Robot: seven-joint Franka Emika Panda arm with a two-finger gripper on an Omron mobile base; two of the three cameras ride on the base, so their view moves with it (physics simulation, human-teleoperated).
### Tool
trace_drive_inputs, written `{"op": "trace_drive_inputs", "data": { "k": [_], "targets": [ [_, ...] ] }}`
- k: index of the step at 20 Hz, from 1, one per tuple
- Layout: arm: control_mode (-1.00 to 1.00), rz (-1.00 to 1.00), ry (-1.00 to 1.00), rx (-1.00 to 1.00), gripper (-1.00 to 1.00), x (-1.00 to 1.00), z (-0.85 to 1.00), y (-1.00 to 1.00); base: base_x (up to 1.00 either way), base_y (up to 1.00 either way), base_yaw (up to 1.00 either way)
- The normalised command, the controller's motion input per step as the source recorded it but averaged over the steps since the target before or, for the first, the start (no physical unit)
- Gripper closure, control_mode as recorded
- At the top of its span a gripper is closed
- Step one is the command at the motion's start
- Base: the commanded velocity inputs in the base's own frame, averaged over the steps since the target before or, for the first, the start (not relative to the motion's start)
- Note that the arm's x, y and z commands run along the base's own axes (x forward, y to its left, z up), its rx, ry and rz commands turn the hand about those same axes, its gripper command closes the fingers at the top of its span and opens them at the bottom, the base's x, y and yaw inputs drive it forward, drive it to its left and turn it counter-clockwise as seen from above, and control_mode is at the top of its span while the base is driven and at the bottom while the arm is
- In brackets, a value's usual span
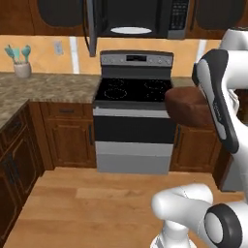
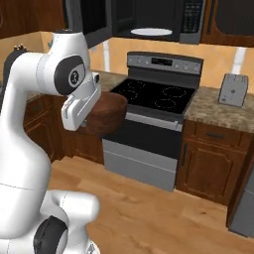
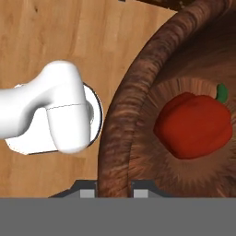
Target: Pick the bell pepper from the sink and place it in the bowl. Then pick the bowl and place it in the microwave. Then close the microwave door and press the start button.
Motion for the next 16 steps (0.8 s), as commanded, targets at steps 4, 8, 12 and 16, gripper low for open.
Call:
{"op": "trace_drive_inputs", "data": {
  "k": [4,8,12,16],
  "targets": [
    [1.00,0.00,0.00,0.00,1.00,0.00,0.00,0.00,1.00,-0.56,0.33],
    [1.00,0.00,0.00,0.00,1.00,0.00,0.00,0.00,1.00,-0.33,0.36],
    [1.00,0.00,0.00,0.00,1.00,0.00,0.00,0.00,1.00,-0.35,0.27],
    [1.00,0.00,0.00,0.00,1.00,0.00,0.00,0.00,0.99,-0.18,0.22]
  ]
}}
